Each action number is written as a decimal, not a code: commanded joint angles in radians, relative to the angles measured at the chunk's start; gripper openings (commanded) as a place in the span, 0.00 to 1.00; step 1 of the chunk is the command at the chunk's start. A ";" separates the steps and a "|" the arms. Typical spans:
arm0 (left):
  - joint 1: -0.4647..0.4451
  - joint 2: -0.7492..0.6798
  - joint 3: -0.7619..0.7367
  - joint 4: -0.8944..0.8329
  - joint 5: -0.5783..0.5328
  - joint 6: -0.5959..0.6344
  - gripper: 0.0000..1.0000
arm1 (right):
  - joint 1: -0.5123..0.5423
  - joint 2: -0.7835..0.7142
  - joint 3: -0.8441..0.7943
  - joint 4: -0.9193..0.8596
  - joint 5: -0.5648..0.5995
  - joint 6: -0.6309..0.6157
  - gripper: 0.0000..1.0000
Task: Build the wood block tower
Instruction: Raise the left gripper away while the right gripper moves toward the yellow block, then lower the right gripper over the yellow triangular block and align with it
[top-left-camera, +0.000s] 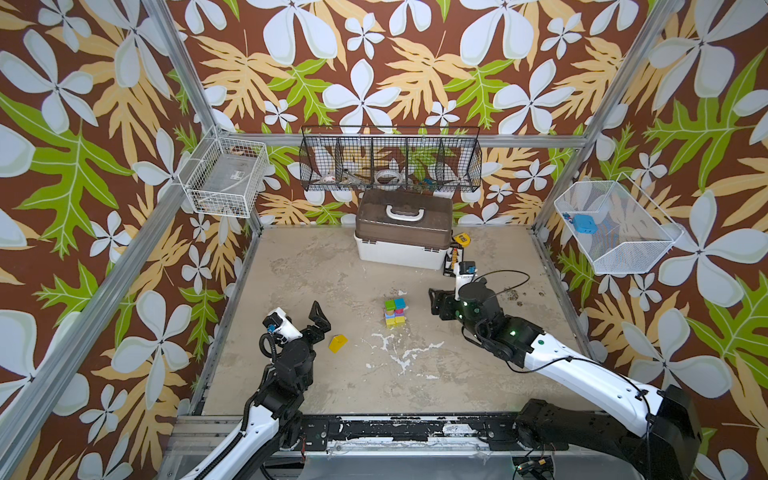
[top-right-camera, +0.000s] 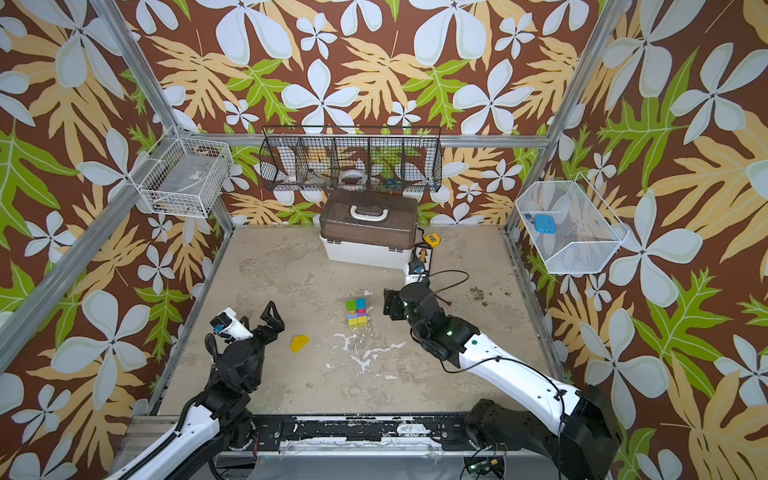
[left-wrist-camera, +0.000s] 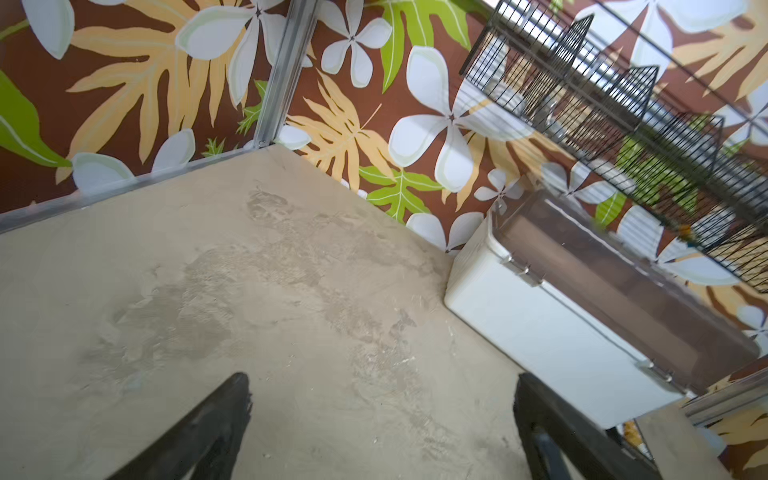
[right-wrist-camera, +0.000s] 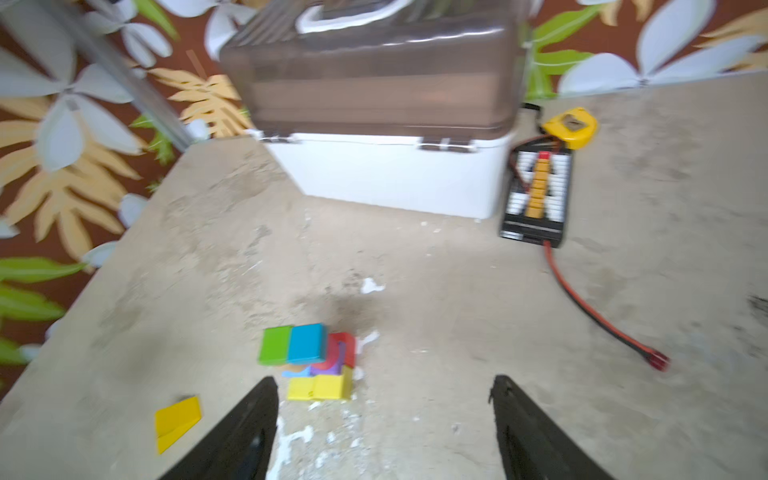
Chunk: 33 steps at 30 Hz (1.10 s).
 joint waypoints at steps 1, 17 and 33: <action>0.005 0.044 0.010 0.091 -0.007 0.041 1.00 | 0.099 0.064 0.033 0.105 -0.048 -0.105 0.82; 0.279 0.207 0.049 -0.018 0.158 -0.126 1.00 | 0.421 0.759 0.549 -0.157 -0.043 -0.136 0.66; 0.300 0.172 0.041 -0.024 0.146 -0.123 1.00 | 0.333 1.197 1.080 -0.479 -0.059 -0.013 0.62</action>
